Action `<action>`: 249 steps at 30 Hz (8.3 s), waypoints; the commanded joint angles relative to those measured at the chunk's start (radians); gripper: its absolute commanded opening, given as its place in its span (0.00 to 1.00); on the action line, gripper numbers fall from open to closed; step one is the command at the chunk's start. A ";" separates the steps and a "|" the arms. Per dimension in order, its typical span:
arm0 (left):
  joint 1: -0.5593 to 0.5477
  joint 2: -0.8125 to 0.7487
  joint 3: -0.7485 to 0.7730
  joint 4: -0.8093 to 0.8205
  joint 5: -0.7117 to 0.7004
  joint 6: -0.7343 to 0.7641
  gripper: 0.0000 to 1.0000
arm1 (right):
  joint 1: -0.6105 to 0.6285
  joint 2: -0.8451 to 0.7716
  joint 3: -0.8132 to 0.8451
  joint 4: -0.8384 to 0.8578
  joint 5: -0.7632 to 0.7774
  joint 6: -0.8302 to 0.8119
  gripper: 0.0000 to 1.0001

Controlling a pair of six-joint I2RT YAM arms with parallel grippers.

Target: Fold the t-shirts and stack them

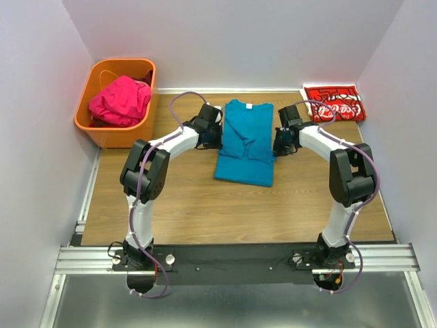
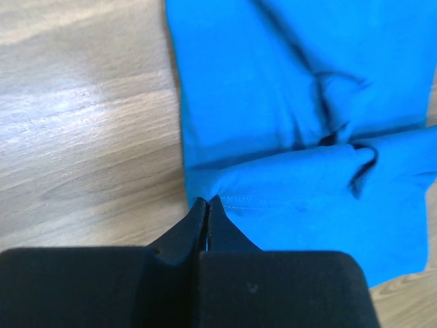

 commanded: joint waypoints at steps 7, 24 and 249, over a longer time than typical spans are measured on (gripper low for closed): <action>0.010 -0.072 -0.027 0.022 -0.055 0.009 0.66 | -0.007 -0.059 0.049 0.009 -0.008 -0.063 0.34; -0.208 -0.191 -0.301 0.096 -0.098 -0.036 0.11 | 0.158 -0.107 -0.106 0.253 -0.215 0.003 0.12; -0.268 -0.547 -0.640 -0.200 -0.298 -0.214 0.60 | 0.566 -0.144 -0.447 -0.106 0.118 0.265 0.00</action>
